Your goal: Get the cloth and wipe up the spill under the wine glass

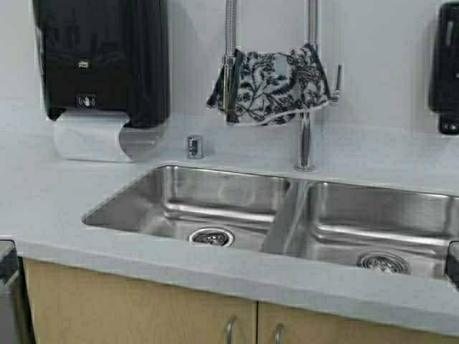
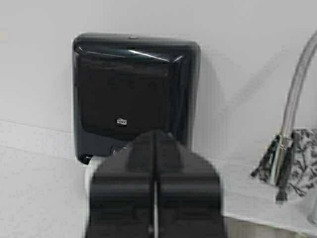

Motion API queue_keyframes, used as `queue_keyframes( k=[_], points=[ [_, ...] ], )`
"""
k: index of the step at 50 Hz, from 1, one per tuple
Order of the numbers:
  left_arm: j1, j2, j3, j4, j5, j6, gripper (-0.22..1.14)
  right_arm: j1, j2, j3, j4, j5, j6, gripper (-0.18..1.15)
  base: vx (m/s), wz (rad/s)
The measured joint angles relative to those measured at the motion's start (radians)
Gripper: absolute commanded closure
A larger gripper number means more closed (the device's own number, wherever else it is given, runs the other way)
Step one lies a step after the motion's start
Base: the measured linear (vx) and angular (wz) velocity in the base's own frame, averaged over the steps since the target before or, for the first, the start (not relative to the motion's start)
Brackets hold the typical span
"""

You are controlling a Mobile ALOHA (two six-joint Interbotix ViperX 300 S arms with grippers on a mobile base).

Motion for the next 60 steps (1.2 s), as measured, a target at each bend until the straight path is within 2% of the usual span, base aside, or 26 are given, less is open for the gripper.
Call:
queue_keyframes(
  k=[12,18,33,43,55,60],
  points=[
    [0.0,-0.054,0.009,0.0,0.038,-0.026,0.89,0.052,0.158,0.04,0.0,-0.13,-0.002,0.89,0.21,0.04],
    [0.0,-0.061,0.009,0.0,0.04,-0.031,0.89,0.051,0.239,0.049,0.0,-0.206,-0.002,0.82,0.17,0.05],
    [0.0,-0.08,0.009,0.0,0.04,-0.035,0.89,0.055,0.505,0.032,0.0,-0.357,0.002,0.57,0.15,0.05],
    [0.0,-0.091,0.014,-0.002,0.041,-0.035,0.89,0.064,0.666,-0.017,0.0,-0.453,0.003,0.33,0.12,0.03],
    [0.0,-0.094,0.015,-0.002,0.041,-0.035,0.89,0.064,0.796,-0.077,0.0,-0.494,0.005,0.09,0.1,0.02],
    [0.0,-0.098,0.017,-0.002,0.043,-0.035,0.89,0.063,0.828,-0.094,0.0,-0.522,0.005,0.03,0.09,0.02]
  ],
)
